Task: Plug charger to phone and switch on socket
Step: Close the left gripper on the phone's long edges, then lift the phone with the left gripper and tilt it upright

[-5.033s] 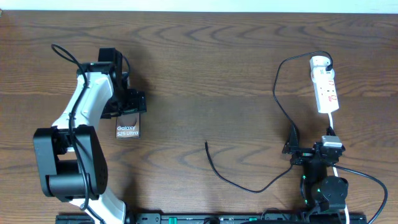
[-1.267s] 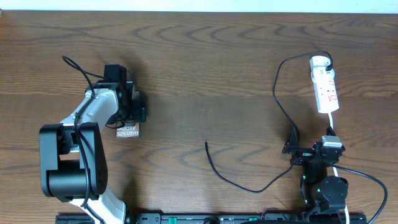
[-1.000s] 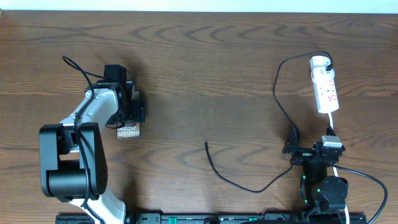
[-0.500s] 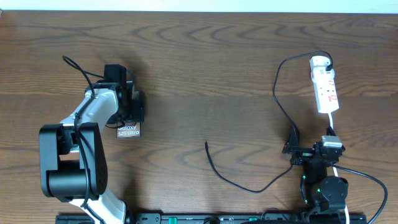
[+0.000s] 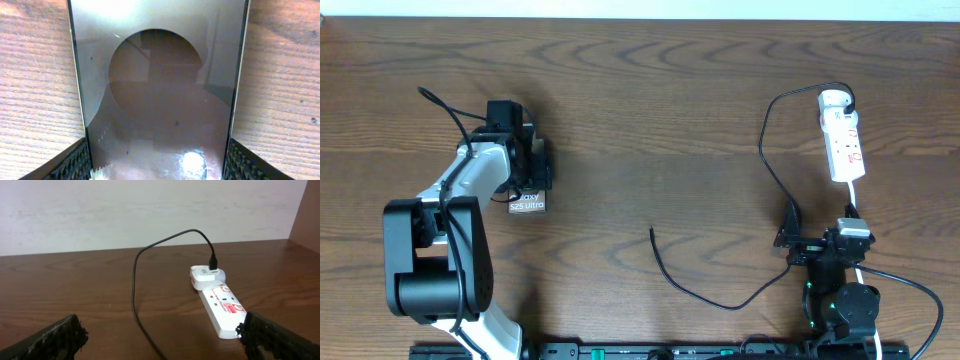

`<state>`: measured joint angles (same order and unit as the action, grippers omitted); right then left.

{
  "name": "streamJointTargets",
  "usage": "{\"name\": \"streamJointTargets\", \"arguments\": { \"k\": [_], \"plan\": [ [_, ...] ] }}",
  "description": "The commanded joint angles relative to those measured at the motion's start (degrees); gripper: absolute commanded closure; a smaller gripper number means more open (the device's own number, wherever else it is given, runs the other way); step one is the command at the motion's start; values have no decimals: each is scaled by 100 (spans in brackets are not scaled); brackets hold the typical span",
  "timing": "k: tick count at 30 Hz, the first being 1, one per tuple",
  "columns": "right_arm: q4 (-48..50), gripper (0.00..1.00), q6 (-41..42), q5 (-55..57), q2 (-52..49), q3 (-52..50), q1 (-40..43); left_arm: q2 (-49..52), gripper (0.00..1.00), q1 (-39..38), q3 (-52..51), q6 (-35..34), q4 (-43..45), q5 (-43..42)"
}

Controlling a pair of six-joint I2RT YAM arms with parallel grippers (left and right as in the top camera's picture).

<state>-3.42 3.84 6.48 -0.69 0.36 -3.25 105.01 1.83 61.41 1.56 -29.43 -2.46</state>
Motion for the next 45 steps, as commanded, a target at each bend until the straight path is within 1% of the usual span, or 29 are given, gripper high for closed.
{"name": "streamJointTargets", "arguments": {
  "k": [1,8,11,14,16,19,21,22,26,32,35,41,43,45],
  "plan": [
    [-22,1,-52,68,31,-4,15,-321,93,24,498,33,42,-111],
    [-22,1,-52,68,31,-4,15,-1178,93,24,999,-11,87,-850],
    [-22,1,-52,68,31,-4,15,-1650,93,24,1010,-363,127,-1110],
    [-22,1,-52,68,31,-4,15,-2070,93,26,1008,-1152,81,-1351],
    [-22,1,-52,68,31,-4,15,-2288,93,26,1010,-1932,-28,-1572],
    [-22,1,-52,68,31,-4,15,-2511,93,26,1008,-3130,-278,-2164],
    [-22,1,-52,68,31,-4,15,-2568,93,26,1008,-3912,-437,-2765],
    [-22,1,-52,68,31,-4,15,-2568,93,26,1008,-4194,-483,-3049],
    [-22,1,-52,68,31,-4,15,-2564,93,37,1008,-5567,-522,-4605],
    [-22,1,-52,68,31,-4,15,-2568,93,63,1008,-7997,-522,-6317],
    [-22,1,-52,68,31,-4,15,-2568,93,63,1008,-8699,-494,-6690],
    [-22,1,-52,68,31,-4,15,-2568,93,63,1008,-9632,-472,-6743],
    [-22,1,-52,68,31,-4,15,-2568,93,63,1008,-9790,-332,-6714],
    [-22,1,-52,68,31,-4,15,-2568,93,63,1008,-9785,-133,-6693]
  ]
}}
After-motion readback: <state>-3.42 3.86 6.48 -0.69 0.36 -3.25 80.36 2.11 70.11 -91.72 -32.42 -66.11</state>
